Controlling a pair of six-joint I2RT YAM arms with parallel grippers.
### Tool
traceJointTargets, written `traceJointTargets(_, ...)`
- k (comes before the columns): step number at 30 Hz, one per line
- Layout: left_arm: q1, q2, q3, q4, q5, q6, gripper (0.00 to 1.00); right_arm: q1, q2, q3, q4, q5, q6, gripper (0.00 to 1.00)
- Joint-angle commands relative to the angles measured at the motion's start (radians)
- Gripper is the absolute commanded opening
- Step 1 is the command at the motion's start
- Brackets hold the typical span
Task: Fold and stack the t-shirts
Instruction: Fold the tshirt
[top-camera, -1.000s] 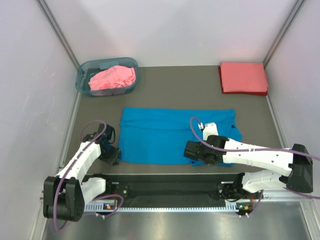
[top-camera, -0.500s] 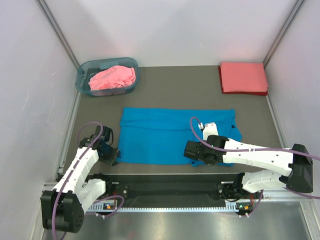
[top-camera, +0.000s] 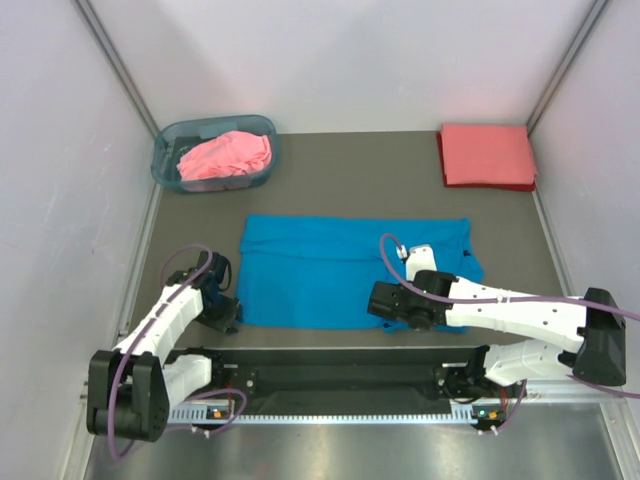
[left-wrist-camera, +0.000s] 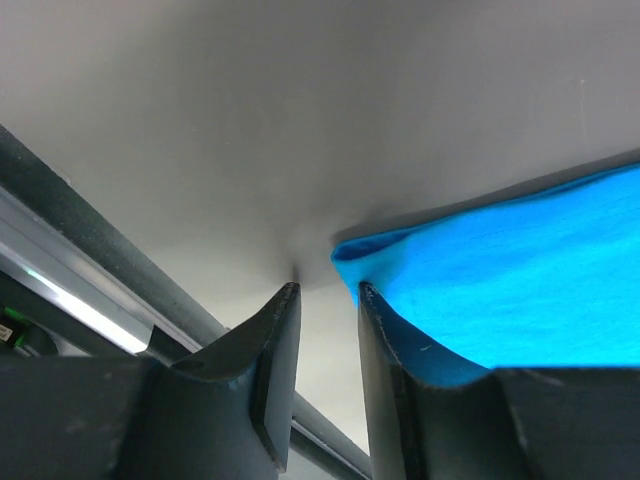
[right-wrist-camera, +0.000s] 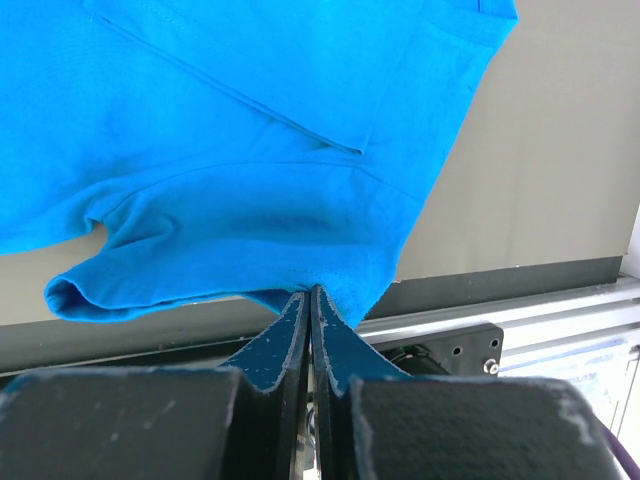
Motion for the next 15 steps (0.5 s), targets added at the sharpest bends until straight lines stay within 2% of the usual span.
traceJointTargets(1,0.002,-0.01,0.003,0.031,-0.033,0.0,0.34,-0.01,-0.024,0.023,-0.104,0.032,0.006,0.0)
traceJointTargets(8,0.002,-0.018,-0.009,0.048,-0.026,-0.001,0.23,-0.01,-0.019,0.032,-0.112,0.039,0.004,0.0)
traceJointTargets(11,0.002,-0.01,-0.008,0.065,-0.018,0.008,0.12,-0.008,-0.016,0.037,-0.122,0.049,0.012,0.0)
traceJointTargets(13,0.002,-0.006,-0.003,0.071,-0.006,0.015,0.0,-0.01,-0.018,0.038,-0.122,0.052,0.01,0.0)
traceJointTargets(15,0.002,-0.006,0.012,0.07,-0.003,0.023,0.0,-0.01,-0.022,0.046,-0.124,0.059,0.01,0.0)
